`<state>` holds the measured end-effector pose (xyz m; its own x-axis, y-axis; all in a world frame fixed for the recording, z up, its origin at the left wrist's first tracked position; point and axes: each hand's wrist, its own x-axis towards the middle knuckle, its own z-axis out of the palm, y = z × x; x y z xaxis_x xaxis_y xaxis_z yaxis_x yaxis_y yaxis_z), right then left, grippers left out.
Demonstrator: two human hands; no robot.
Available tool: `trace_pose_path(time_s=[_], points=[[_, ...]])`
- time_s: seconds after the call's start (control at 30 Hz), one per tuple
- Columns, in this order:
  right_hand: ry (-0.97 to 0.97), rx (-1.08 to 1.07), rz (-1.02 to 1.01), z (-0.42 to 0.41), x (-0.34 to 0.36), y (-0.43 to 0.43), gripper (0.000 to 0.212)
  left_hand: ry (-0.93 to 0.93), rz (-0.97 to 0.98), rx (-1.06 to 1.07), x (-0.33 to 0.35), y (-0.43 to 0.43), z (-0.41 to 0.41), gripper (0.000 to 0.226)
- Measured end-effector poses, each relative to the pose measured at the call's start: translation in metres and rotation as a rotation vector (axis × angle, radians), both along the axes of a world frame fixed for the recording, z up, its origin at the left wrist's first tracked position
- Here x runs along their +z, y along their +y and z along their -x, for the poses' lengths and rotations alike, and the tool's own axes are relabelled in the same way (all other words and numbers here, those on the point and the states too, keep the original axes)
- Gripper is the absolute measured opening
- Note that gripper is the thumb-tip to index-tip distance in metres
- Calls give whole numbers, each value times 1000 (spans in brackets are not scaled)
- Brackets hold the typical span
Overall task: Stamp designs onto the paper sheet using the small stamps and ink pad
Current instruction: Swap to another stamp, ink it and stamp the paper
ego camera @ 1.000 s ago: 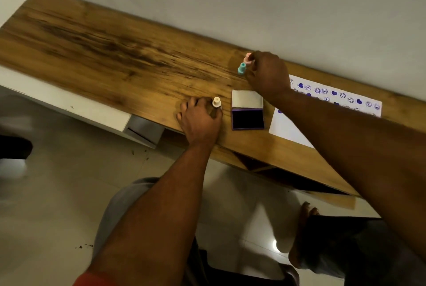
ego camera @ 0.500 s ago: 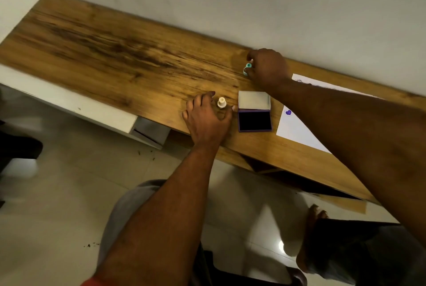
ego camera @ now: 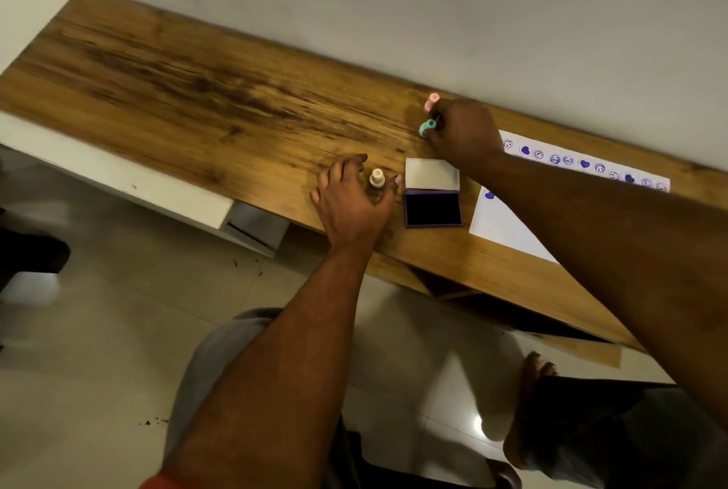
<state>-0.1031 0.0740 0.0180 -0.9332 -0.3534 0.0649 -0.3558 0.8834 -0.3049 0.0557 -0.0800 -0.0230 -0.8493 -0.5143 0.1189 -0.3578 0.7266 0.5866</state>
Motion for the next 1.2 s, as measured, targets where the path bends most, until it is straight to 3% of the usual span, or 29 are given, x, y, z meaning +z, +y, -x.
trace_pose_path(time_s=[0.13,0.33,0.43,0.63,0.8,1.0,1.2], points=[[-35,20,107,-8,4,5,41,30,15,-28,5,0,0,61],[-95,241,307,-36,30,-9,40,59,86,-69,18,0,6,52],[-109,288,345,-49,35,-15,40,61,107,-54,22,-3,5,38],[-154,312,344,-65,31,-14,32,56,95,-110,21,-12,-8,41],[-123,335,276,-74,25,-14,42,105,97,-138,20,-15,-19,30],[-72,365,14,-81,20,-18,56,98,115,-172,16,-13,-26,25],[-80,448,-68,-85,14,-18,46,72,-44,-167,7,-11,-32,22]])
